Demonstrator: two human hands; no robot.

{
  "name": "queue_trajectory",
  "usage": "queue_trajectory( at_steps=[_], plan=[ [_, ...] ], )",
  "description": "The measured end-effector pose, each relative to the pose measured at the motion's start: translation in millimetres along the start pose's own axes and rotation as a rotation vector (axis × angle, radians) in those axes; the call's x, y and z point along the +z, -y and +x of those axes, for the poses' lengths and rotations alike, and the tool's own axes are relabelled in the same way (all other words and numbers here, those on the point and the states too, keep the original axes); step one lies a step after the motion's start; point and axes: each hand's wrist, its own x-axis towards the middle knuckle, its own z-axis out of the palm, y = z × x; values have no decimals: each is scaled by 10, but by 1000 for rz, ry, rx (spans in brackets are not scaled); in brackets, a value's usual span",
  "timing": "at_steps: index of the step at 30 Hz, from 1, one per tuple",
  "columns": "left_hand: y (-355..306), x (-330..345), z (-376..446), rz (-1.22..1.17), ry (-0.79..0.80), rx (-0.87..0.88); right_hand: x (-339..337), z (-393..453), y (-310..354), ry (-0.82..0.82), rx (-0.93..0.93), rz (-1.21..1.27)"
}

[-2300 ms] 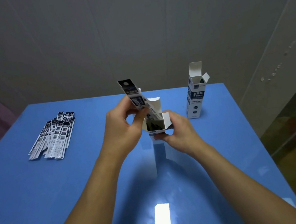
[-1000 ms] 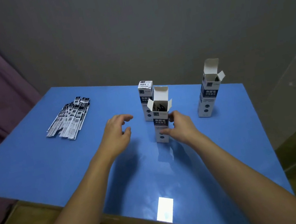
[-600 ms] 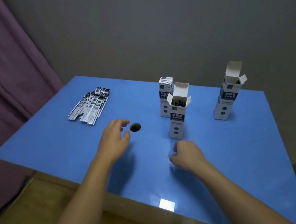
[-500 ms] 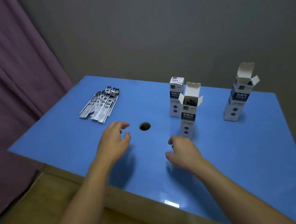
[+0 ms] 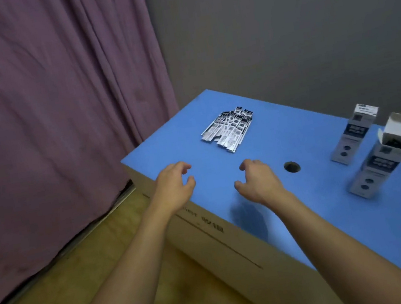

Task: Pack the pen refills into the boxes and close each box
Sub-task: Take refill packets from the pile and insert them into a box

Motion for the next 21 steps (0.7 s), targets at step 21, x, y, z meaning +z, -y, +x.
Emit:
queue_trajectory(
  at_steps=[21],
  plan=[
    [1218, -282, 1618, 54, 94, -29, 585, 1825, 1263, -21, -35, 48]
  ],
)
